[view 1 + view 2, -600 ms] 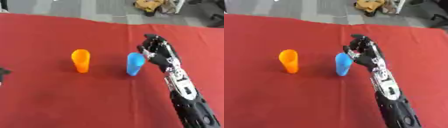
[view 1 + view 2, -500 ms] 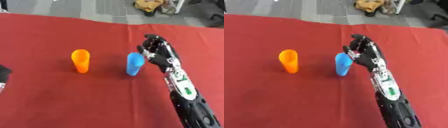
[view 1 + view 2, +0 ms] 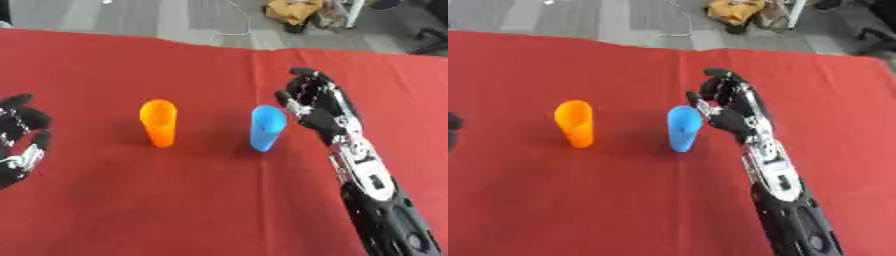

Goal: Pour the contents of one cup into another cup.

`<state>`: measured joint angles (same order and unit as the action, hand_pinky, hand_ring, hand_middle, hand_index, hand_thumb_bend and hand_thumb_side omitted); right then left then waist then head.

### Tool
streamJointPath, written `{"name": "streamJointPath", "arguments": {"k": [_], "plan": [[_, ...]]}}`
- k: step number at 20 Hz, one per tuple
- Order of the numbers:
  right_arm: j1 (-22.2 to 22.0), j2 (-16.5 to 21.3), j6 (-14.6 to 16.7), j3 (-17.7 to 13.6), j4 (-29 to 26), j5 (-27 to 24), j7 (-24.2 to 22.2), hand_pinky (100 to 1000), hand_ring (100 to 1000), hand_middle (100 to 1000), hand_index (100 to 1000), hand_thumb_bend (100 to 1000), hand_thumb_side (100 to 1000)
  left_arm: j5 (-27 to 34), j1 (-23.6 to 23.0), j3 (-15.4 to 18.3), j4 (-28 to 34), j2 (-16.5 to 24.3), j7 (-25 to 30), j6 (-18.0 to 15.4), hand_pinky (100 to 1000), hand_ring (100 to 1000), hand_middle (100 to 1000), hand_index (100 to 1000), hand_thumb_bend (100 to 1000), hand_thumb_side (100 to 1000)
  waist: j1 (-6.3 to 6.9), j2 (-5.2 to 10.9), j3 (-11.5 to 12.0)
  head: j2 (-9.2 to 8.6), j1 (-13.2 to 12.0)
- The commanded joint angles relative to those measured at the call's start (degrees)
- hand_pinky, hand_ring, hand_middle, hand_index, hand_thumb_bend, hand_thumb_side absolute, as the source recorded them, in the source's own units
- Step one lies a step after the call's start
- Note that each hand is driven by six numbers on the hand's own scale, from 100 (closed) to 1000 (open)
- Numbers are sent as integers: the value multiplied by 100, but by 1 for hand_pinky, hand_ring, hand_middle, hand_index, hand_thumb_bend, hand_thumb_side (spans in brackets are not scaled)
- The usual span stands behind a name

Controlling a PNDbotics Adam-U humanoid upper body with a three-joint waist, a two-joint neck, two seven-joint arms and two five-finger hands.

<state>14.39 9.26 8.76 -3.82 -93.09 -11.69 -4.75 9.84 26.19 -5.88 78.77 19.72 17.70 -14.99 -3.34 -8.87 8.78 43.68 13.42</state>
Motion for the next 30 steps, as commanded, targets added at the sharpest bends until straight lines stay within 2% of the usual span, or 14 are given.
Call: {"name": "streamJointPath", "arguments": {"k": [1,9,10,14,23,30], "plan": [[87,71,31,-30,-288,-87,29,636,573,530,739,443,100,-220,297,-125,-344,105,-81,-96,812,756,646,877,288,100,9,79,-28,-43,-34],[238,100,51,-33,-689,-215,109,639,577,534,741,440,100,-764,1078,-429,-1461,-122,91,-412,823,770,665,891,399,100,-45,30,-197,-65,-112],[270,106,50,-24,-736,-230,107,640,578,536,743,439,100,-803,1153,-455,-1550,-146,131,-466,823,771,667,893,456,102,-49,23,-223,-70,-121],[379,110,40,2,-881,-281,98,641,580,538,744,438,100,-980,1378,-546,-1787,-208,291,-666,821,770,666,896,542,106,-76,13,-305,-67,-146],[556,75,21,75,-987,-357,37,643,582,538,746,436,100,-1220,1630,-630,-2233,-264,586,-803,815,754,653,899,504,118,-197,-8,-521,-109,-207],[706,56,26,143,-1094,-404,-33,644,583,539,747,434,100,-1236,1860,-651,-2408,-277,761,-877,814,749,643,898,495,126,-266,-102,-733,-176,-278]]}}
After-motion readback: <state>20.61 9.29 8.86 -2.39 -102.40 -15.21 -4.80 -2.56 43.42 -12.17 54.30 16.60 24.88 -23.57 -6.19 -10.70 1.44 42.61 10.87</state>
